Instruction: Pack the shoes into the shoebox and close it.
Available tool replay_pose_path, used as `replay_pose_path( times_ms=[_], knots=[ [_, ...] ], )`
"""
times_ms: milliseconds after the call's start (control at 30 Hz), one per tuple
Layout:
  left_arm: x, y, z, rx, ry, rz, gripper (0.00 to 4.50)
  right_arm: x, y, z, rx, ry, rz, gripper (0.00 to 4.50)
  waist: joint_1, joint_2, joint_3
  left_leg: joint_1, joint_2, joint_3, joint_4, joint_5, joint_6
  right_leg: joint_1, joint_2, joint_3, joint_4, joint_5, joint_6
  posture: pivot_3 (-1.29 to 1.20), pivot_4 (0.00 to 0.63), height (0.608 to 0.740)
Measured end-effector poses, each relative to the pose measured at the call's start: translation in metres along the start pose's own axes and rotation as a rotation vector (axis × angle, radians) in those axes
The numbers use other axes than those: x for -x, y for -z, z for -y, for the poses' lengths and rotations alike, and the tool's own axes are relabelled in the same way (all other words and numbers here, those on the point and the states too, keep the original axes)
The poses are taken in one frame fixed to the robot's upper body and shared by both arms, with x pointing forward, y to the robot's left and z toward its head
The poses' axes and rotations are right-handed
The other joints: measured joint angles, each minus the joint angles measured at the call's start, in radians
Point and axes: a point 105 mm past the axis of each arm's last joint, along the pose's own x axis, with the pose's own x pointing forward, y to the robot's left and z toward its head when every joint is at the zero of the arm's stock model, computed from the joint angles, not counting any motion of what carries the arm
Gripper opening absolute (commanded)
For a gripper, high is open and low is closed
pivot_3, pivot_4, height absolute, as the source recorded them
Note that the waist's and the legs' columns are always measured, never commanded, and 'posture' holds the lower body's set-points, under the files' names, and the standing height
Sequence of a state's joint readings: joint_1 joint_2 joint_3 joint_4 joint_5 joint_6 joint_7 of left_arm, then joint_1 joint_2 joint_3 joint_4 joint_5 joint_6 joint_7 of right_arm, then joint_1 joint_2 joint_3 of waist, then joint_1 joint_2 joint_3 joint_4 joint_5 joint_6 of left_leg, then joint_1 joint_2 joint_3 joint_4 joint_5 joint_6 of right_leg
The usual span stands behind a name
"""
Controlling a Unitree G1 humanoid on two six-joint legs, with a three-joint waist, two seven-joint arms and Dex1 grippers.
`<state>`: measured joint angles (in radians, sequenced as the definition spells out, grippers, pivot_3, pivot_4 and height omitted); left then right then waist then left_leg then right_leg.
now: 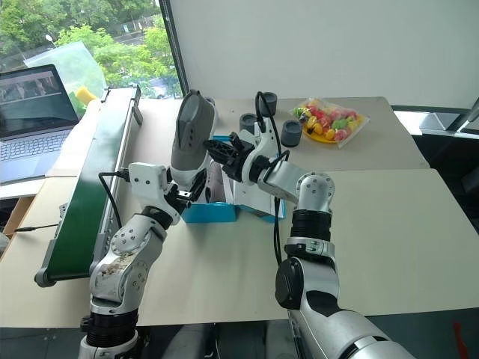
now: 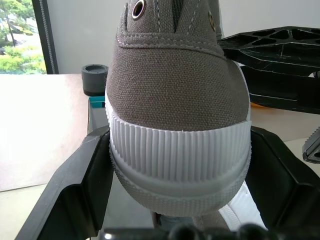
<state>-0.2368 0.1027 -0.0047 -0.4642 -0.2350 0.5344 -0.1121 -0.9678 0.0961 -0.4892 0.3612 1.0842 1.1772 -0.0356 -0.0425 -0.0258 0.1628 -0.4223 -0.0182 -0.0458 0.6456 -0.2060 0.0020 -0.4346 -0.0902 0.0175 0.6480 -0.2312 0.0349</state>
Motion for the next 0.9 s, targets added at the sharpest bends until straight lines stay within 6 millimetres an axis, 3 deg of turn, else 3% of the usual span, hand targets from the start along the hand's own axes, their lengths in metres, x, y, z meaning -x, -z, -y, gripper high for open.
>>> replay_pose_path(
  times_ms=[167, 233, 267, 600, 700, 800, 900],
  knots=[
    [0.001, 0.000, -0.001, -0.012, 0.003, -0.009, 3.34, 0.000, 0.000, 0.000, -0.011, 0.004, 0.000, 0.25, 0.000, 0.000, 0.000, 0.000, 0.000, 0.000, 0.000, 0.000, 0.000, 0.000, 0.000, 0.000, 0.000, 0.000, 0.000, 0.00, 0.150, 0.736],
    [0.001, -0.002, -0.002, -0.032, 0.006, -0.004, 4.27, 0.000, 0.000, -0.001, -0.019, -0.003, 0.002, 0.25, 0.000, 0.000, 0.000, 0.000, 0.000, 0.000, 0.000, 0.000, 0.000, 0.000, 0.000, 0.000, 0.000, 0.000, 0.000, 0.00, 0.150, 0.736],
    [0.001, -0.003, -0.001, -0.033, 0.008, -0.001, 4.45, 0.000, -0.001, -0.001, -0.020, -0.003, 0.008, 0.25, 0.000, 0.000, 0.000, 0.000, 0.000, 0.000, 0.000, 0.000, 0.000, 0.000, 0.000, 0.000, 0.000, 0.000, 0.000, 0.00, 0.150, 0.736],
    [0.004, 0.003, 0.018, -0.057, 0.109, -0.028, 4.45, 0.001, -0.020, 0.005, -0.045, 0.014, 0.132, 0.25, 0.000, 0.000, 0.000, 0.000, 0.000, 0.000, 0.000, 0.000, 0.000, 0.000, 0.000, 0.000, 0.000, 0.000, 0.000, 0.00, 0.150, 0.736],
    [0.007, 0.008, 0.027, -0.047, 0.150, -0.050, 4.45, 0.002, -0.032, 0.017, -0.005, 0.099, 0.198, 0.25, -0.001, 0.000, 0.000, 0.001, 0.000, 0.000, 0.000, 0.000, 0.000, 0.001, 0.000, 0.000, 0.000, 0.000, 0.000, 0.00, 0.150, 0.736],
    [0.015, 0.010, 0.020, -0.104, 0.153, -0.073, 4.45, 0.006, -0.053, 0.025, 0.099, 0.211, 0.244, 0.25, -0.002, 0.000, 0.000, 0.001, 0.000, 0.000, 0.000, 0.000, 0.000, -0.001, 0.000, 0.001, 0.000, 0.000, 0.000, 0.00, 0.150, 0.736],
    [0.024, 0.007, -0.002, -0.204, 0.135, -0.095, 4.45, 0.010, -0.078, 0.007, 0.199, 0.221, 0.279, 0.25, -0.005, 0.001, 0.000, 0.001, 0.000, 0.001, 0.000, 0.000, 0.000, -0.001, 0.001, 0.001, 0.000, 0.000, 0.000, 0.00, 0.150, 0.736]
  ],
)
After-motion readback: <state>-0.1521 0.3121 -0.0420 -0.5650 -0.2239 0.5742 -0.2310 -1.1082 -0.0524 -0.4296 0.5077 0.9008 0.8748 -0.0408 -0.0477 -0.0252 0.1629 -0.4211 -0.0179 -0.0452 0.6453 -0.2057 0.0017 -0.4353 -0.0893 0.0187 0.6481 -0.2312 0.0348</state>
